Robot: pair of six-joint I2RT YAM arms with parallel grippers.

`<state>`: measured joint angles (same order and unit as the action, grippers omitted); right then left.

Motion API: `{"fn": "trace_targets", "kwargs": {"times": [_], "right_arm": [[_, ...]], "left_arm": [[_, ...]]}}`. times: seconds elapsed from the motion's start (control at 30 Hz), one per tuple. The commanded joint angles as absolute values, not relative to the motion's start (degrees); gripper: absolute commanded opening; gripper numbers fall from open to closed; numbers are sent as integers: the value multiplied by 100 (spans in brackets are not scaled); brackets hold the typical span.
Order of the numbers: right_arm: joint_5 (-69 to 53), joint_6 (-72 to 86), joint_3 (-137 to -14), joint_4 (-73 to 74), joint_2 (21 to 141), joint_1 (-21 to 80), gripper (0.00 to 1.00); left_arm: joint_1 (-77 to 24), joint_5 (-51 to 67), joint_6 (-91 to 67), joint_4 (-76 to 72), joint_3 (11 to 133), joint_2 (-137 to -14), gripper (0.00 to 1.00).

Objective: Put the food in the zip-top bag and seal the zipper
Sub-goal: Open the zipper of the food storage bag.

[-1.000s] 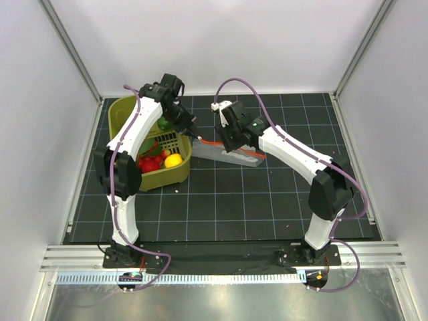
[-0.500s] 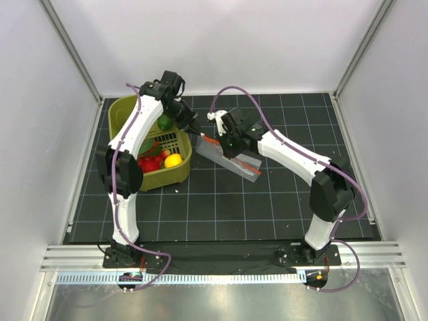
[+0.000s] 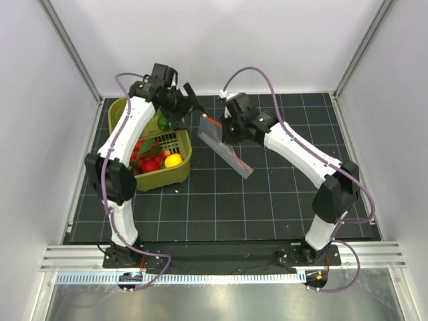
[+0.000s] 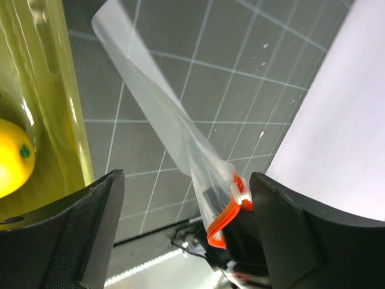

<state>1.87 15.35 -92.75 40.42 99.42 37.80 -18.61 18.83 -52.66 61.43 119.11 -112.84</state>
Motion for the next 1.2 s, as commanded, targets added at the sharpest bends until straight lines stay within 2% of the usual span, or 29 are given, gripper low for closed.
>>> {"fn": "trace_targets", "kwargs": {"times": [0.0, 0.1, 0.17, 0.43, 0.53, 0.67, 0.77, 0.83, 0.97, 1.17], "right_arm": [[282, 2389, -10061, 4183, 9975, 3630, 1], [334, 2636, -10475, 4473, 10177, 3577, 1], [413, 2707, -10564, 4605, 10248, 3560, 1], [299, 2733, -10529, 4640, 10257, 3568, 1], [246, 2725, -10494, 4623, 10231, 3568, 1], [158, 2707, -10547, 4518, 10195, 3568, 1], [149, 2707, -10608, 4535, 10204, 3577, 1], [150, 2681, -10617, 4535, 10187, 3568, 1], [123, 2680, -10617, 4483, 10204, 3568, 1], [70, 2760, -10670, 4412, 10195, 3568, 1]], "left_arm": [[-1828, 1644, -4992, 5346, 11446, -10252, 93], [-1741, 1766, -5071, 3898, 10123, -9530, 100], [-1705, 1898, -5168, 3052, 9426, -8975, 100], [-1679, 1601, -5063, 2418, 9272, -8693, 100], [-1626, 1512, -5036, 1768, 9097, -8482, 100], [-1521, 338, -5744, 1450, 8135, -7990, 100], [-1328, 745, -5950, -83, 6861, -7489, 97], [-1414, 1194, -5741, -282, 6890, -7549, 93], [-2230, 1265, -4712, 983, 8022, -7997, 89], [-2566, 1556, -4834, 967, 8103, -8270, 86]]}}
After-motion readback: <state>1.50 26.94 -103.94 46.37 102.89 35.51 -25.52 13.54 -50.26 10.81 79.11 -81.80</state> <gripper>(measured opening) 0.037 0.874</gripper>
